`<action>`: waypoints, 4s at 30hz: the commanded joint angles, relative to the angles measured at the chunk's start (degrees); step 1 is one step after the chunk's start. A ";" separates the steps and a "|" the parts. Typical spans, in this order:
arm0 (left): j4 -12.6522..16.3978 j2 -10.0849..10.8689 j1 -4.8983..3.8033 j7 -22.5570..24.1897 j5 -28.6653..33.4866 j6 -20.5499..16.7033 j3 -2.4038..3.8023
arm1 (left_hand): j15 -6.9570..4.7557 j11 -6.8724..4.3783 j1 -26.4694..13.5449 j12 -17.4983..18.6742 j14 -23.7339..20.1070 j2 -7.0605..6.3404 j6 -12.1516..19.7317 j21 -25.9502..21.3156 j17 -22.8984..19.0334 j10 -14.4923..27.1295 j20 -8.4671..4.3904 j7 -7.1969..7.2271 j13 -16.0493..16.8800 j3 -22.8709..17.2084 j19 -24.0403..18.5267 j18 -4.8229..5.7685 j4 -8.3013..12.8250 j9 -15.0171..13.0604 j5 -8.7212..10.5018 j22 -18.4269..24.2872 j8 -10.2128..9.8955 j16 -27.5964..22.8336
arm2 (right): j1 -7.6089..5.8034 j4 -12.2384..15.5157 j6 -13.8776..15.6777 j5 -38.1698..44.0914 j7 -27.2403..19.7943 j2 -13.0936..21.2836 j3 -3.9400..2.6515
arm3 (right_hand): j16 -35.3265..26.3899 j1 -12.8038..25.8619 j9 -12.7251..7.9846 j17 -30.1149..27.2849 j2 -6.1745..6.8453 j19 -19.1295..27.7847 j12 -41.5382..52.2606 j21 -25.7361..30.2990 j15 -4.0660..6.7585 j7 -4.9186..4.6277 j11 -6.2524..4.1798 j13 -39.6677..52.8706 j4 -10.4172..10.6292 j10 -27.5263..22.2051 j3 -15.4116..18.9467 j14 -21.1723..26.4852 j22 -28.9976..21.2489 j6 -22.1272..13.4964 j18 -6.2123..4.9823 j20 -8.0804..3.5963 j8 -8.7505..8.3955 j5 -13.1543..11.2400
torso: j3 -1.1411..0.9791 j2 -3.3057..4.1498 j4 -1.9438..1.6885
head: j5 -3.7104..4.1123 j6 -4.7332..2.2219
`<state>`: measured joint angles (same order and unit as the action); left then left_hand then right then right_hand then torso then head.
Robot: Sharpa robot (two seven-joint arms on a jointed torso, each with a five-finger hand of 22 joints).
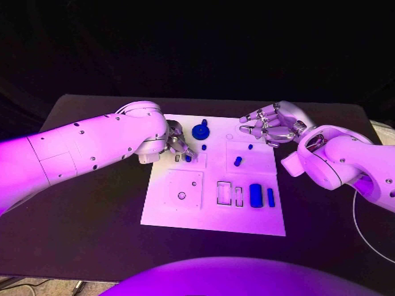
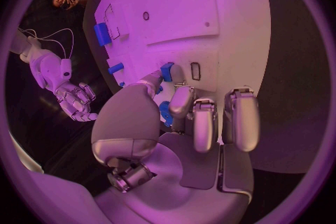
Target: Assemble the parts on the task board
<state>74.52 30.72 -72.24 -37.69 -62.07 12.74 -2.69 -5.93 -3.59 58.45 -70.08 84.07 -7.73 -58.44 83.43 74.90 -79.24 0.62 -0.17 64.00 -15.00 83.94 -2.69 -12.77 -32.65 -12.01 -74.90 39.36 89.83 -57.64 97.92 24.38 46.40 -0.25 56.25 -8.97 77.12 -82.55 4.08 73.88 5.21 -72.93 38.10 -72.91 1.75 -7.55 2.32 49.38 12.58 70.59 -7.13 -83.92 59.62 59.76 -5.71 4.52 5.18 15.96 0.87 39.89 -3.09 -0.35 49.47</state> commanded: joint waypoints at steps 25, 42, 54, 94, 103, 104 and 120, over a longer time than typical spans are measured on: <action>3.51 2.96 0.01 -0.19 1.50 -2.00 1.82 | -0.49 0.02 1.00 0.13 5.93 1.28 -0.48 -0.23 15.10 -0.38 -0.57 0.15 -0.22 6.79 1.74 0.47 -2.50 0.17 4.28 -7.01 -0.57 0.17 | 0.27 -0.34 -0.19 0.15 -0.49 -0.18 0.00 | -0.48 1.42 0.01 -0.13 -0.05 0.56 -0.08 0.48 0.00 -0.06 0.12 -0.06 0.72 -0.48 0.26 -2.57 -0.20 -0.28 -0.60 -0.02 -0.10 -0.57 | 0.00 0.01 0.01 | -0.10 0.01; -2.61 2.77 -4.38 0.38 5.87 2.24 3.83 | 1.77 3.06 10.15 10.96 5.93 4.21 7.87 -5.25 15.10 8.55 1.20 -3.65 -12.80 8.40 -1.21 -0.83 -2.38 3.28 3.09 -1.98 -6.67 0.17 | 0.67 -1.07 -0.35 -0.02 -0.59 -0.80 0.00 | -0.46 1.50 0.01 -0.10 -0.06 0.54 0.00 0.49 0.00 -0.05 0.11 -0.03 0.75 -0.46 0.31 -2.59 -0.19 -0.28 -0.60 -0.01 -0.10 -0.77 | 0.00 0.03 0.02 | -0.46 -0.42; -12.59 -2.62 -5.02 1.73 2.81 4.94 2.89 | 2.26 3.43 8.69 9.74 5.93 2.67 5.78 -5.08 15.10 7.63 2.06 -3.83 -12.55 13.46 -0.86 -0.83 -3.79 5.77 7.08 -2.47 -7.81 0.17 | 0.69 -1.21 -0.54 -0.03 -0.64 -1.12 0.00 | -0.41 1.44 0.01 -0.03 -0.07 0.52 0.05 0.48 0.01 -0.03 0.09 -0.01 0.71 -0.45 0.28 -2.60 -0.16 -0.28 -0.59 -0.01 -0.09 -0.72 | 0.11 0.13 0.06 | -0.57 -0.66; -19.10 -6.97 -4.52 0.21 -0.33 8.71 2.17 | 1.20 2.15 10.72 7.50 5.93 6.34 3.46 -3.58 15.10 5.76 1.07 -2.35 -10.75 17.08 0.30 -0.36 -3.58 4.56 6.58 -4.37 -4.06 0.17 | 0.70 -1.09 -0.71 -0.02 -0.68 -1.18 0.00 | -0.29 1.51 0.04 0.11 -0.20 0.40 0.31 0.44 0.04 -0.01 0.07 0.10 0.72 -0.36 0.30 -2.68 -0.05 -0.24 -0.58 -0.03 -0.05 -0.70 | 0.05 0.17 0.10 | -0.68 -0.39; -19.23 -7.13 -4.41 0.18 0.13 9.29 2.16 | 1.15 2.09 10.99 7.53 5.93 6.58 3.42 -3.58 15.10 5.73 1.03 -2.27 -10.86 17.11 0.31 -0.35 -3.50 4.42 6.52 -4.39 -3.86 0.17 | 0.70 -1.00 -0.71 -0.02 -0.76 -1.16 0.00 | -0.31 1.50 0.04 0.09 -0.22 0.42 0.29 0.47 0.04 -0.01 0.07 0.08 0.72 -0.36 0.30 -2.68 -0.09 -0.24 -0.58 -0.03 -0.04 -0.70 | 0.02 0.14 0.09 | -0.76 -0.28; -19.24 -7.17 -4.38 0.19 0.32 9.37 2.16 | 1.13 2.07 11.14 7.52 5.93 6.68 3.43 -3.57 15.10 5.71 1.02 -2.25 -10.86 17.11 0.32 -0.35 -3.47 4.36 6.50 -4.41 -3.80 0.17 | 0.70 -0.99 -0.72 -0.02 -0.76 -1.16 0.00 | -0.31 1.50 0.04 0.09 -0.22 0.42 0.29 0.47 0.04 -0.01 0.07 0.08 0.72 -0.36 0.30 -2.68 -0.09 -0.24 -0.58 -0.03 -0.04 -0.70 | 0.06 0.16 0.09 | -0.74 -0.27; -19.80 -7.65 -4.20 0.24 0.95 8.77 2.14 | 0.97 1.88 13.42 7.54 5.93 8.29 3.80 -3.54 15.10 5.58 0.85 -2.04 -11.04 16.39 0.37 -0.33 -2.96 3.87 6.43 -4.55 -3.27 0.17 | 0.70 -0.94 -0.83 -0.01 -0.77 -1.19 0.00 | -0.31 1.50 0.04 0.09 -0.22 0.42 0.29 0.47 0.04 -0.01 0.07 0.08 0.72 -0.36 0.30 -2.68 -0.09 -0.24 -0.58 -0.03 -0.04 -0.70 | 0.06 0.20 0.06 | -0.60 -0.01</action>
<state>54.77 23.27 -76.46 -37.41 -61.66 21.17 -0.55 -4.49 -1.64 71.43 -62.25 84.06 0.57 -54.76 79.58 74.90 -73.20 1.64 -2.64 53.01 1.54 83.94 -2.71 -15.91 -28.73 -5.26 -74.91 35.83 89.83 -56.99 96.87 24.30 46.20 -0.47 55.11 -8.97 76.90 -81.59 4.08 73.90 5.14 -72.74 38.10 -72.57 1.75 -7.55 2.53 49.40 13.05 70.39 -6.97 -83.92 59.49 59.76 -5.70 4.32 5.18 15.40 0.92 40.07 -3.00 -0.97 49.35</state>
